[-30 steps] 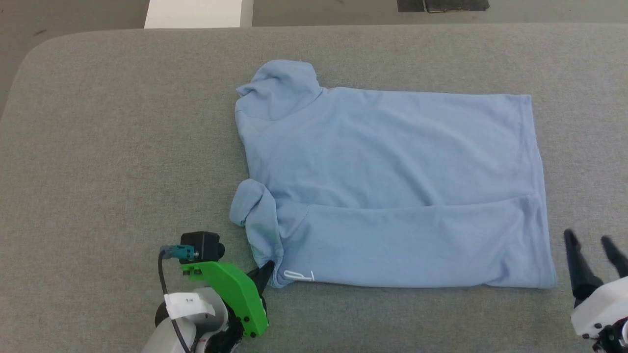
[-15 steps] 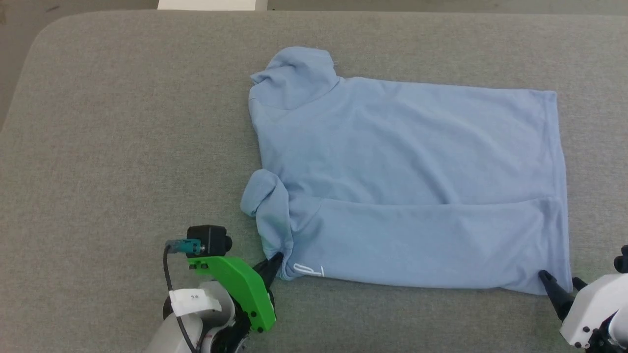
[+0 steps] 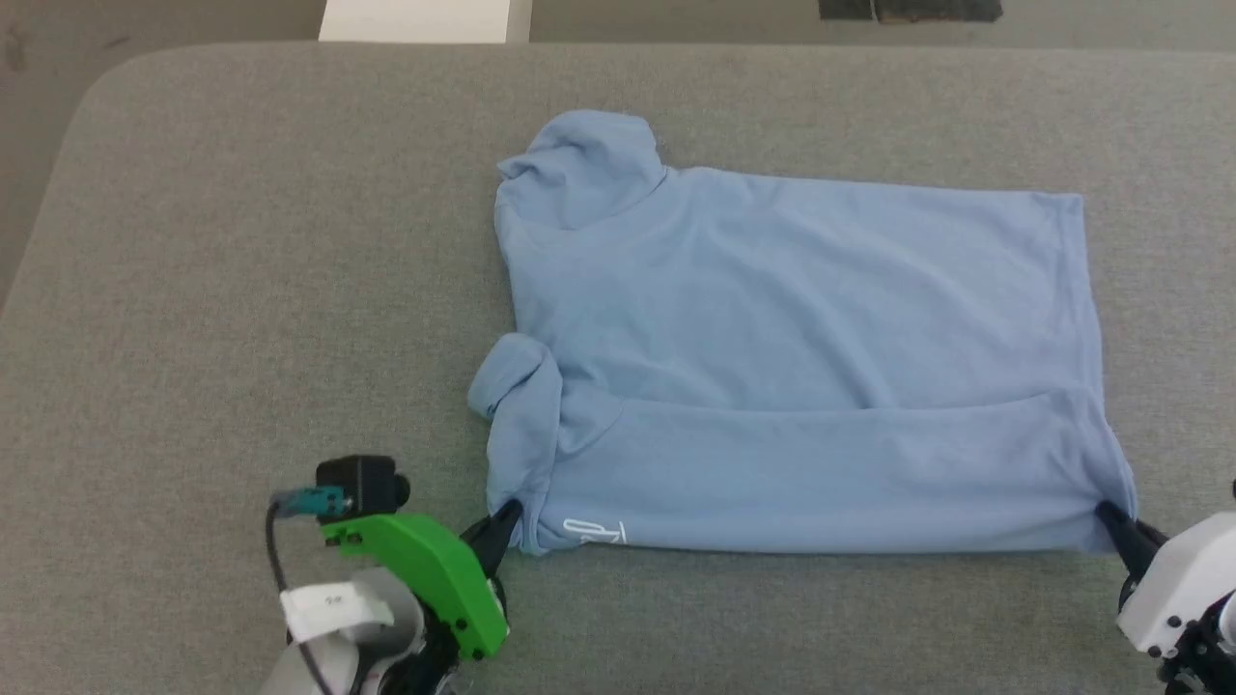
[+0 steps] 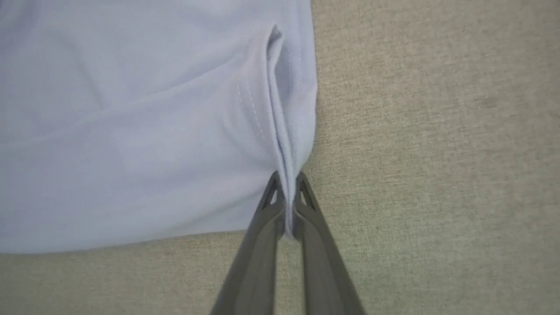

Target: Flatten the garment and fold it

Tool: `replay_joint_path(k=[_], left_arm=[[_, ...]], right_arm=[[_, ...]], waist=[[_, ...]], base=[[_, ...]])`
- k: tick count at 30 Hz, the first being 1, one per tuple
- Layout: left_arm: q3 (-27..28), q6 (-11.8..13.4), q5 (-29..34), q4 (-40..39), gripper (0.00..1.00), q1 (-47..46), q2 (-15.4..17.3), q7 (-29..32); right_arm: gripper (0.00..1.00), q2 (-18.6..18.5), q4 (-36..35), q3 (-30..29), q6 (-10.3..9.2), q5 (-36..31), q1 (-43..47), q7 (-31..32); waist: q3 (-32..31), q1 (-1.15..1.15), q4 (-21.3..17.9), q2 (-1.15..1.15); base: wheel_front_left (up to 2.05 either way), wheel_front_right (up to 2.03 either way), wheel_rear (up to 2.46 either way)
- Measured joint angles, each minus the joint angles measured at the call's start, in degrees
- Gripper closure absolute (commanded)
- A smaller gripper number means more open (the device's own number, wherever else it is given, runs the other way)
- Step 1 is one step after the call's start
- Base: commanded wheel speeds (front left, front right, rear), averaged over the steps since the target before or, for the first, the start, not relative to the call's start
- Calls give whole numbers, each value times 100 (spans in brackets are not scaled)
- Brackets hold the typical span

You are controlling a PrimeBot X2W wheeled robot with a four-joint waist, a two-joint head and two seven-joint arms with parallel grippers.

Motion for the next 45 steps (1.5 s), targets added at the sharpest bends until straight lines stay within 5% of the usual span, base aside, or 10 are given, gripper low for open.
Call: replay_joint_path(k=[15, 27, 28, 29, 30, 31, 32, 40, 45], left_arm=[[100, 500, -246, -1711, 100, 1656, 305, 398], [157, 461, -511, -1007, 100, 1874, 145, 165], [174, 431, -479, -904, 81, 1841, 118, 43], [183, 389, -456, -805, 18, 1789, 93, -56], [196, 364, -456, -720, 9, 1738, 67, -111], [203, 350, -456, -601, 0, 1667, 42, -155], [205, 314, -456, -506, 0, 1607, 31, -183], [254, 231, -454, -261, 0, 1422, 3, -367], [491, 323, -260, -829, 0, 1444, 164, -693]], right_arm=[[100, 430, -1098, -471, 0, 348, 989, 266], [100, 502, -753, -359, 0, 268, 1322, 238], [100, 506, -687, -357, 0, 271, 1318, 160], [88, 510, -608, -369, 0, 275, 1300, 64], [79, 510, -546, -367, 0, 270, 1284, 4], [57, 509, -483, -353, 0, 236, 1267, -55], [0, 509, -430, -336, 0, 211, 1247, -118], [0, 508, -282, -260, 0, 170, 1048, -353], [0, 501, -867, -361, 0, 209, 1053, -535]], waist=[[-350, 0, -3, 0], [-499, 0, 20, 0], [-503, 0, 27, 0], [-506, 0, 30, 0], [-508, 0, 32, 0], [-508, 0, 33, 0], [-508, 0, 33, 0], [-500, 0, 0, 0], [-500, 0, -2, 0]], base=[[0, 0, 0], [0, 0, 0], [0, 0, 0], [0, 0, 0], [0, 0, 0], [0, 0, 0], [0, 0, 0], [0, 0, 0], [0, 0, 0]])
